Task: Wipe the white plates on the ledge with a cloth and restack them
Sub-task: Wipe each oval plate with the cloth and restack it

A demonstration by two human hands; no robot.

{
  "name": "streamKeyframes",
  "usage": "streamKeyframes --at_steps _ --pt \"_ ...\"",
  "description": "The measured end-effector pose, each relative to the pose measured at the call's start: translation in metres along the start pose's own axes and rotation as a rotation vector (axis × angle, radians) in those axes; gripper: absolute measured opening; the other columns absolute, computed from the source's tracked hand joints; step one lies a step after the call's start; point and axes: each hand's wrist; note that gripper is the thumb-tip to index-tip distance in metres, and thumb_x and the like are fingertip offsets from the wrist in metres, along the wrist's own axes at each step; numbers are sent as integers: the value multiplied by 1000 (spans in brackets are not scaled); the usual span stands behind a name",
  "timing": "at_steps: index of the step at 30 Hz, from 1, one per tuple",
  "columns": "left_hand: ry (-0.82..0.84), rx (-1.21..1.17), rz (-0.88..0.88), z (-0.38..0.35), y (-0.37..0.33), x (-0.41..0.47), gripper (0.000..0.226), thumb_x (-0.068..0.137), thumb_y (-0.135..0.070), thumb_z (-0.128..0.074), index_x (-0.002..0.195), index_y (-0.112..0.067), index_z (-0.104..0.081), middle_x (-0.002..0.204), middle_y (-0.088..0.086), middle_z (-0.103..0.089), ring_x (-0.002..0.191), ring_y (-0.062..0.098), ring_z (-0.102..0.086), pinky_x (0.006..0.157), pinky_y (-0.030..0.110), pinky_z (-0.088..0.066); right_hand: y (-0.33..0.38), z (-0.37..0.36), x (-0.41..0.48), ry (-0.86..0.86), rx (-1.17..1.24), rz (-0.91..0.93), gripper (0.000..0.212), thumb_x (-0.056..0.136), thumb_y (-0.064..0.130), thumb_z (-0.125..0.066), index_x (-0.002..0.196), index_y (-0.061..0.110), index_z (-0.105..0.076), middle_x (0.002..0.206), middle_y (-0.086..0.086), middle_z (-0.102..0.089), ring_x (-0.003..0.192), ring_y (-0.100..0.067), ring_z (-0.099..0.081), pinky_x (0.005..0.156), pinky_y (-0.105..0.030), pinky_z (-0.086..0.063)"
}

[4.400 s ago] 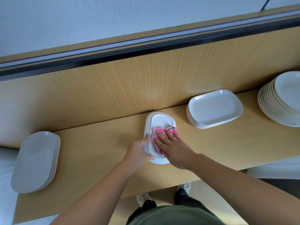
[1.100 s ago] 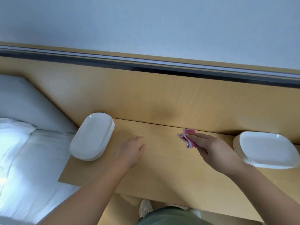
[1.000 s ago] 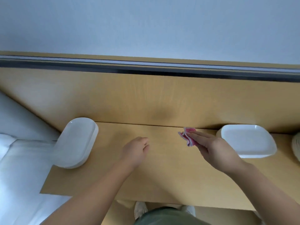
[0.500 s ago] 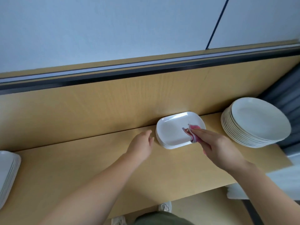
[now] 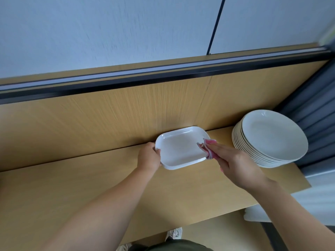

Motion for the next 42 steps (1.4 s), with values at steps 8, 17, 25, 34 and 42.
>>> streamKeyframes --at_steps 8,17,25,34,42 --pt "-46 -15 12 16 5 4 12 96 -15 -45 95 -12 -56 89 5 -64 74 30 -67 68 49 -58 1 1 4 7 -20 -23 38 94 10 -57 131 17 -61 135 6 -59 120 0 -56 98 -13 -42" --pt "-114 -159 39 87 42 -21 20 98 -8 -43 103 -17 -60 94 1 -66 79 25 -67 65 39 -60 41 -23 37 25 9 58 57 95 4 -60 139 38 -48 136 18 -54 120 5 -53 90 -9 -43" --pt "-147 -150 129 145 113 -41 21 97 -10 -44 106 -18 -61 92 -2 -67 75 22 -68 70 47 -59 100 -81 63 79 40 161 40 95 8 -54 133 18 -59 135 19 -52 129 5 -43 102 -12 -38" --pt "-133 -21 161 163 172 -50 22 96 -11 -46 111 -14 -63 95 -3 -65 89 21 -61 76 32 -50 144 -120 70 122 51 185 38 95 11 -56 129 27 -59 122 10 -66 109 -16 -65 79 -32 -56" --pt "-90 51 132 170 182 -53 18 94 -16 -46 91 -21 -63 80 -4 -65 75 23 -64 71 42 -56 157 -137 69 124 16 165 30 94 12 -52 120 17 -65 125 9 -65 120 -10 -58 81 -37 -58"
Point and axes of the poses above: each hand's wrist, its own x-axis towards the middle knuckle, its own z-axis out of the back of the hand, y = z × x
